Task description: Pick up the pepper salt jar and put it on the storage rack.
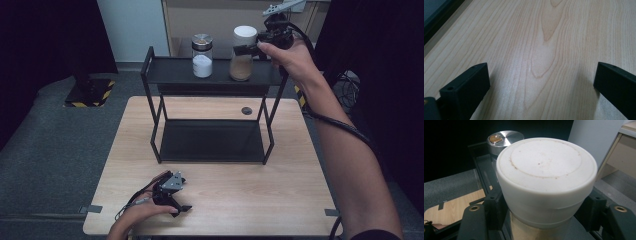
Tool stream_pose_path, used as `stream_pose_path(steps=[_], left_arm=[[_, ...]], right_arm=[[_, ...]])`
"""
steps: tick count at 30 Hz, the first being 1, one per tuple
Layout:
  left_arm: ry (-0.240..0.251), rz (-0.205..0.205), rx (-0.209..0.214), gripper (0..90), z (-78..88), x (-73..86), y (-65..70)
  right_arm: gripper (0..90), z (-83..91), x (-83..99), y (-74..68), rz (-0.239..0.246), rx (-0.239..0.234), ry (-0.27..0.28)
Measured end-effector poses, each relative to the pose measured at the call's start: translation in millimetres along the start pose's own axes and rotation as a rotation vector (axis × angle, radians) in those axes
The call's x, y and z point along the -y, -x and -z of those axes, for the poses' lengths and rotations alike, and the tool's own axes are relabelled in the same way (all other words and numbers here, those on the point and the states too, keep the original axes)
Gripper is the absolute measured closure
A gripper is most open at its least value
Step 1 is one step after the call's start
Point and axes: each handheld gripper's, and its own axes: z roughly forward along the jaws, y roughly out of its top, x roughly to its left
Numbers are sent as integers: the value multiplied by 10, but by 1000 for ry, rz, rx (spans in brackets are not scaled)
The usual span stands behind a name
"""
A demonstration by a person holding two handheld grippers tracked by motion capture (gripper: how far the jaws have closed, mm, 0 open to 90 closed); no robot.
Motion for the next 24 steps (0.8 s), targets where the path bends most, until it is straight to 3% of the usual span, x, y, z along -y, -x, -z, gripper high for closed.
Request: stream_pose_path(steps=[15,24], left_arm=[[0,0,0,0,0,0,-1],[0,0,0,0,0,0,-1]], right_arm=[[343,6,54,-11,-6,-1,21],[273,15,46,-45,-5,11,7]])
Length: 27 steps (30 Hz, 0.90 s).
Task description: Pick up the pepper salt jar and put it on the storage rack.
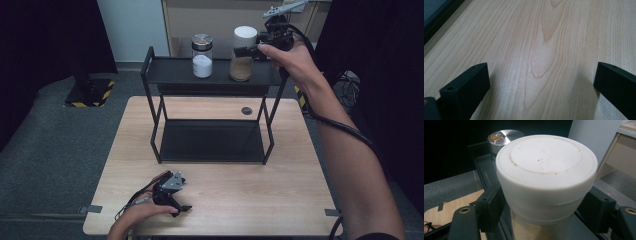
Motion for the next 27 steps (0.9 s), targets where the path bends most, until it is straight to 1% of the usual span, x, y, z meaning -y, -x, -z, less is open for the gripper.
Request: stream_pose_path(steps=[4,6,7,9,11,16,18,23,27], left_arm=[[0,0,0,0,0,0,0],[0,-1,0,0,0,0,0],[0,0,0,0,0,0,0],[0,-1,0,0,0,1,0],[0,-1,0,0,0,-1,-1],[0,-2,1,0,0,-1,-5],[-1,-2,2,0,0,-1,-5],[-1,-1,1,0,-1,-1,-4],[0,-1,1,0,-1,-1,-4]], right_arm=[[237,39,-2,-27,8,12,0],[224,73,8,-31,-2,13,5],[216,92,11,-34,1,16,6],[196,136,15,-47,3,28,4],[179,194,46,-35,-3,22,16],[121,320,77,-87,10,38,13],[96,362,103,-113,10,39,19],[43,447,185,-288,23,56,24],[44,504,280,-444,28,54,31]])
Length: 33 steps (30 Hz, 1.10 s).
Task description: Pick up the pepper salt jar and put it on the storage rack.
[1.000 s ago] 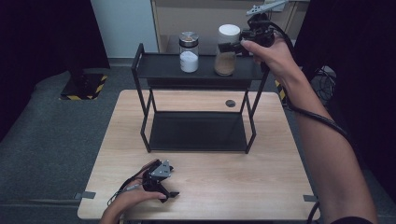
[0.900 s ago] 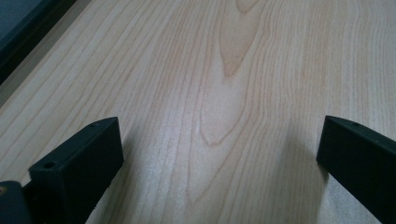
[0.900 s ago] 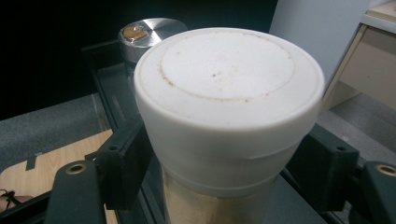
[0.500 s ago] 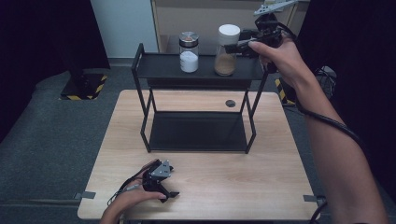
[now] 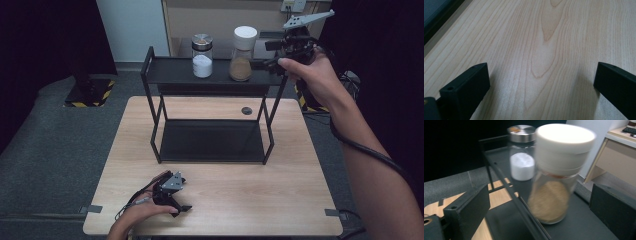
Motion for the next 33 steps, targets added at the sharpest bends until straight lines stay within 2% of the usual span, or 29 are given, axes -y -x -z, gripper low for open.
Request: stream_pose_path(steps=[6,9,21,24,33], left_arm=[[0,2,-2,0,-1,0,5],[0,2,-2,0,-1,-1,6],[0,3,-3,0,-2,-1,8],[0,4,-3,0,-2,-1,8],[0,3,-5,0,-2,-2,11]], right_arm=[[45,49,103,-251,31,-8,-14],[45,33,139,-380,44,8,-40],[45,-22,332,-610,64,-9,-71],[44,-38,399,-698,67,0,-86],[43,-67,778,-884,42,6,-99]])
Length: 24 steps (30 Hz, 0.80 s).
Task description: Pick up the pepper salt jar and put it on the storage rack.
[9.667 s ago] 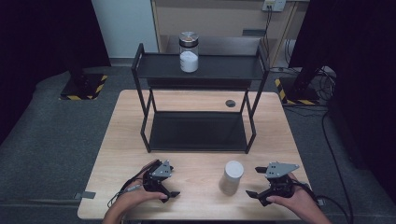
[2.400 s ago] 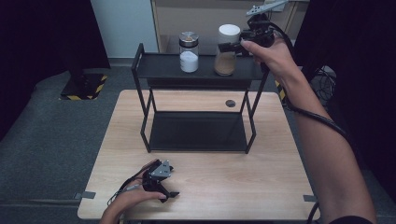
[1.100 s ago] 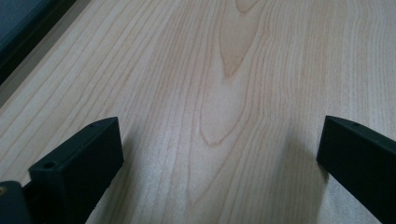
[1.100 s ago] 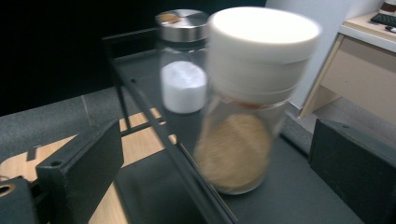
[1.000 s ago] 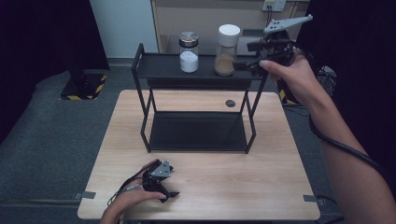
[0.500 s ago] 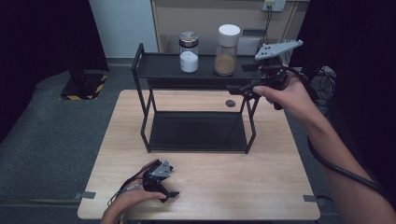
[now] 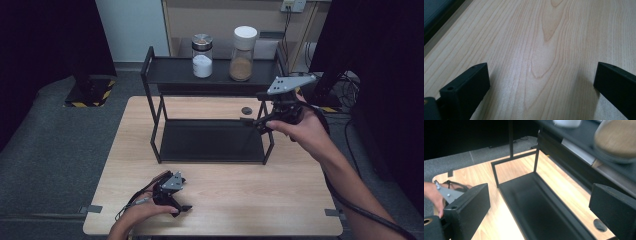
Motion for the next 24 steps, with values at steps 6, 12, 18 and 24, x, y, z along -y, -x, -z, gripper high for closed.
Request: stream_pose_path(steps=[6,12,18,24], left_arm=[[0,3,-3,0,-1,-1,7],[0,7,-7,0,-3,-2,18],[0,6,-8,0,-4,-2,18],[0,7,-7,0,-3,-2,19]], right_arm=[[37,-49,336,-182,-12,24,-2],[37,-106,683,-286,-35,19,-25],[38,-156,966,-331,-55,16,-48],[37,-222,1192,-397,-56,0,-70]])
